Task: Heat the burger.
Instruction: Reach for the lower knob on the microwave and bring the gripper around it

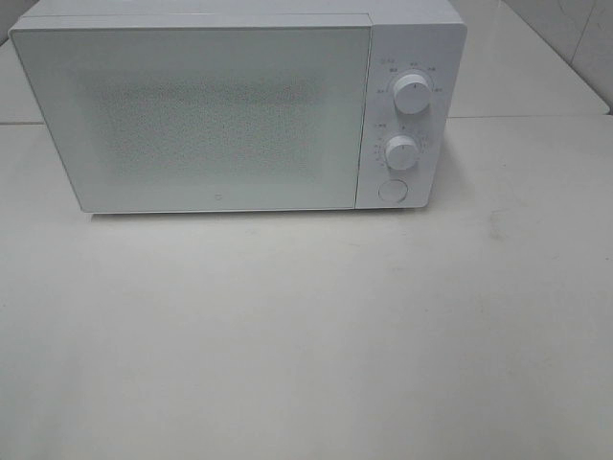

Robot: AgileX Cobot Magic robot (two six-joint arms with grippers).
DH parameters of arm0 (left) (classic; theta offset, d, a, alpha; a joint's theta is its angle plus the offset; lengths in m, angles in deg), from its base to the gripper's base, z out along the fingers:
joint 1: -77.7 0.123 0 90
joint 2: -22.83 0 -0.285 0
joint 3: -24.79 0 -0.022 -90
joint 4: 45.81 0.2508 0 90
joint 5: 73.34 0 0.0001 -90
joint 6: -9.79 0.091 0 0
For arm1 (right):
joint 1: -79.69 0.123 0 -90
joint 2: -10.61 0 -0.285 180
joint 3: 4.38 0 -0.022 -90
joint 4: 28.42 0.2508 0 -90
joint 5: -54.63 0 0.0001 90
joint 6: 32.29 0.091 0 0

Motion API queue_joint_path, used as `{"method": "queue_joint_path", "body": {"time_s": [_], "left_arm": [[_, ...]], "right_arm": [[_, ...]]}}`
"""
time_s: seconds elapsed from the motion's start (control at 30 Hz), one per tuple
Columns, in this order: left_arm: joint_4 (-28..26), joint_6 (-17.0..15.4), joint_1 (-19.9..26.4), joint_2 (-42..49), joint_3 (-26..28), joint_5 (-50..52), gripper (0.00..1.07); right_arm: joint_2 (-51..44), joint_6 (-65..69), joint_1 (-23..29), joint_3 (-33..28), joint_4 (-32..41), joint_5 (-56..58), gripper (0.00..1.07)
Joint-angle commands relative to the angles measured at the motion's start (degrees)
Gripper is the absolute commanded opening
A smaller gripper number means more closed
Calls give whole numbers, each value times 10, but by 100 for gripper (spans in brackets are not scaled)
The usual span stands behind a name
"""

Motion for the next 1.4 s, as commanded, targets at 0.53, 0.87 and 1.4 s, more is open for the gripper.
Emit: {"method": "queue_joint_path", "body": {"time_s": [0.53,0.87,1.4], "left_arm": [[-3,-2,2,15,0,6,100],[-3,-2,2,15,0,6,100],[-3,-2,2,15,0,6,100]], "right_arm": [[175,2,-4,-39,-2,-238,76],[285,2,-4,-39,-2,-368,76],[425,23,-4,-61,-3,-616,76]]}}
